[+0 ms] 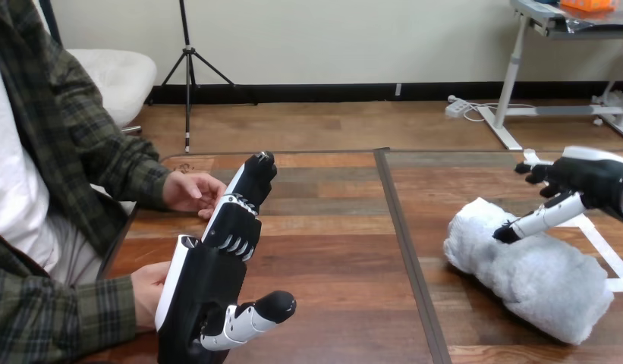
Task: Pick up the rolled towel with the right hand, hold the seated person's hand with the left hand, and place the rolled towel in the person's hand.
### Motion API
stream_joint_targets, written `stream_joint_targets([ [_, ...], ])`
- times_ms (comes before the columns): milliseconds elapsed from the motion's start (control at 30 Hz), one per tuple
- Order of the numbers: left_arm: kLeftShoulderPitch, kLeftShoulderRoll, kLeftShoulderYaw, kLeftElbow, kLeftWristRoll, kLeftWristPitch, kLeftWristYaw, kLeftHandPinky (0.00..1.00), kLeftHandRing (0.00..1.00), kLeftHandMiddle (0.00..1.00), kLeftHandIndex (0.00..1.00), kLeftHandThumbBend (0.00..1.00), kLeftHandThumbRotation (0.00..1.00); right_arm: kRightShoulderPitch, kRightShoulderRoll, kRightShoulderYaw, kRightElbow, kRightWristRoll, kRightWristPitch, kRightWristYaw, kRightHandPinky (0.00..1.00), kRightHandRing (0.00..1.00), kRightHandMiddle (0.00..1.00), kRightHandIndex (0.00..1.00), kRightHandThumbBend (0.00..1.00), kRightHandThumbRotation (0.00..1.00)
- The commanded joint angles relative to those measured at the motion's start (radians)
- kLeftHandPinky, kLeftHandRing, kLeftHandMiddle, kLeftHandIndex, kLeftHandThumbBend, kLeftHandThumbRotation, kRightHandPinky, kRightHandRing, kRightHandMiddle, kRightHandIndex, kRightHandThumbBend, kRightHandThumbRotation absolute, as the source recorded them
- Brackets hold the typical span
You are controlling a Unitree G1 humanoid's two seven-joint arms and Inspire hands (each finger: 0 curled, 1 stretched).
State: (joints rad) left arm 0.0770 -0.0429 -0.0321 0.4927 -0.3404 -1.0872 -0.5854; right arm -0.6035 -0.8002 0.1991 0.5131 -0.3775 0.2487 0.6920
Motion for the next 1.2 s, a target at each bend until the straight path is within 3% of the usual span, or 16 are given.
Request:
stream_joint_targets([
  [0, -0.013, 0.009, -0.021, -0.078, -0.016, 0.004, 0.000, 0.98, 0.97, 0.96, 0.93, 1.00, 0.56, -0.125, 0.062, 0.054, 0.117, -0.049, -0.025, -0.048, 0.86, 0.97, 1.00, 1.00, 0.88, 0.31],
  [67, -0.002, 0.012, -0.026, -0.097, -0.024, 0.017, 0.000, 0.98, 0.97, 0.96, 0.93, 1.00, 0.55, -0.149, 0.096, 0.085, 0.206, -0.077, -0.029, -0.068, 0.86, 0.97, 1.00, 1.00, 0.86, 0.31],
  [200, 0.008, 0.015, -0.027, -0.111, -0.025, 0.023, 0.001, 0.98, 0.97, 0.96, 0.92, 1.00, 0.52, -0.172, 0.122, 0.103, 0.286, -0.097, -0.026, -0.091, 0.85, 0.96, 0.99, 1.00, 0.85, 0.32],
  [533, 0.021, 0.011, -0.031, -0.132, -0.029, 0.009, 0.004, 0.98, 0.97, 0.95, 0.92, 1.00, 0.49, -0.204, 0.174, 0.146, 0.516, -0.140, -0.104, -0.204, 0.83, 0.95, 0.97, 1.00, 0.91, 0.39],
  [933, 0.036, 0.019, -0.034, -0.148, -0.027, 0.011, 0.012, 0.96, 0.96, 0.95, 0.92, 1.00, 0.48, -0.210, 0.217, 0.191, 0.715, -0.168, -0.209, -0.307, 0.83, 0.91, 0.95, 1.00, 0.99, 0.51],
  [1167, 0.046, 0.022, -0.037, -0.163, -0.019, 0.017, 0.020, 0.96, 0.96, 0.95, 0.92, 1.00, 0.52, -0.202, 0.243, 0.211, 0.777, -0.190, -0.236, -0.369, 0.82, 0.90, 0.93, 1.00, 1.00, 0.57],
])
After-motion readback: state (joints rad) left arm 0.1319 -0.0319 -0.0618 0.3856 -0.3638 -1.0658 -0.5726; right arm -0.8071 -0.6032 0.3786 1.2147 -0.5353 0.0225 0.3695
